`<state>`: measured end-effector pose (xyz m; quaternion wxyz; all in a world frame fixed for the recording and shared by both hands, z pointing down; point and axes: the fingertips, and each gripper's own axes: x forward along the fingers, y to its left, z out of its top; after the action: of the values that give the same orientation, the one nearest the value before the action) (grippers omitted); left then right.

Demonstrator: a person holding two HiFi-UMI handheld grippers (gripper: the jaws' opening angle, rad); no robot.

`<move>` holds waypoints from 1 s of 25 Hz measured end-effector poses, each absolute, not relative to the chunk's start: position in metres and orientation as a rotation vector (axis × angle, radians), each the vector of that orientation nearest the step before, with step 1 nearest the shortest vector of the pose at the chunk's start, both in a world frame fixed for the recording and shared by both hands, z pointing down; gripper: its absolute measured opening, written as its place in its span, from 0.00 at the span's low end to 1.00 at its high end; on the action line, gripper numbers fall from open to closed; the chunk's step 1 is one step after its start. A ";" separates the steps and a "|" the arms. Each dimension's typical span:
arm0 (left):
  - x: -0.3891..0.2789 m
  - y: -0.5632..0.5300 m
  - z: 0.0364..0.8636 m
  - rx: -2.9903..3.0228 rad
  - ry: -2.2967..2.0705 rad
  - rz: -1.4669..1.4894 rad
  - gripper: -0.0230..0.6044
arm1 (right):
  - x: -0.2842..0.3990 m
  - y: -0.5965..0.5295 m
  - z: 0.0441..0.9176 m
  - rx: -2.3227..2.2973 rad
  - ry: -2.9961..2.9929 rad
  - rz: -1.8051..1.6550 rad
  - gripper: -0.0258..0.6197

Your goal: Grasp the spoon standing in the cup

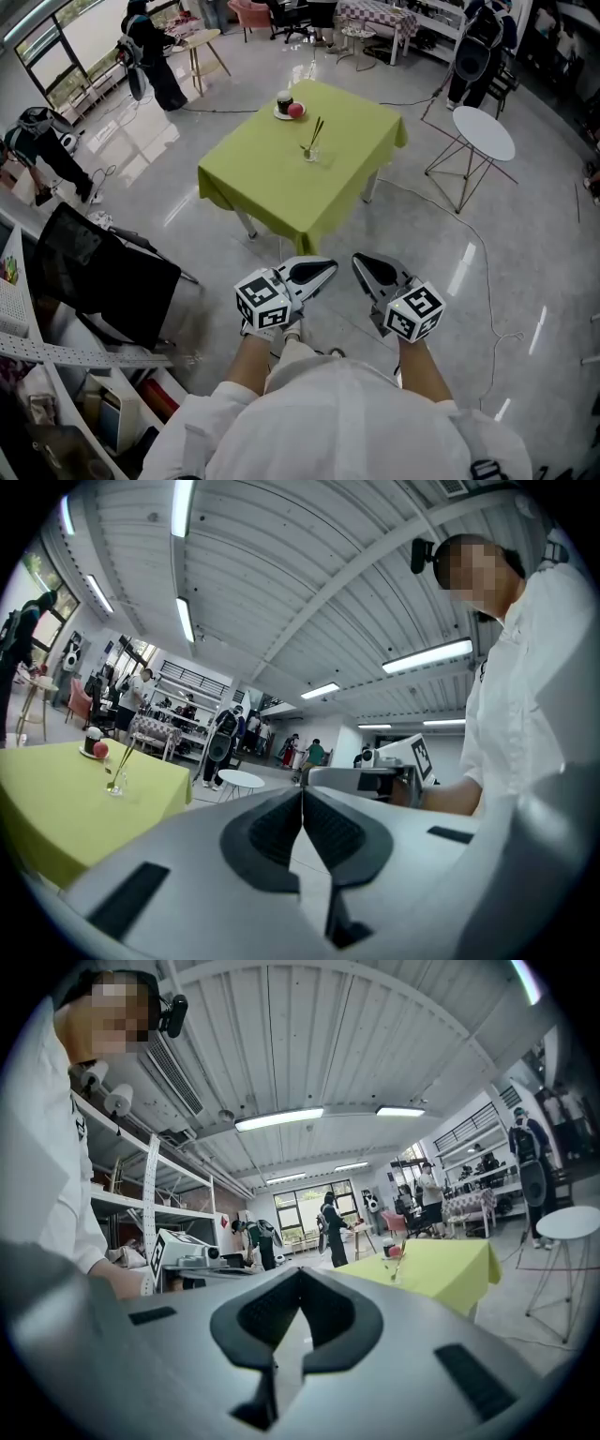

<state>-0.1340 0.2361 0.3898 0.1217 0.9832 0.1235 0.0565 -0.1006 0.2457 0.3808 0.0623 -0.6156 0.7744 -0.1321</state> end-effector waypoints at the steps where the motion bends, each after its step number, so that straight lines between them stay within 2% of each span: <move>1: -0.134 0.237 0.390 2.869 0.362 0.167 0.05 | -0.101 0.246 0.381 -1.860 2.342 -0.400 0.05; 25: -0.103 0.229 0.392 2.857 0.396 0.189 0.04 | -0.078 0.235 0.383 -1.858 2.363 -0.422 0.05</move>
<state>-0.1030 0.2293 0.3915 0.1253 0.9806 0.1358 0.0649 -0.0775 0.2354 0.3827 0.0530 -0.6113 0.7773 -0.1389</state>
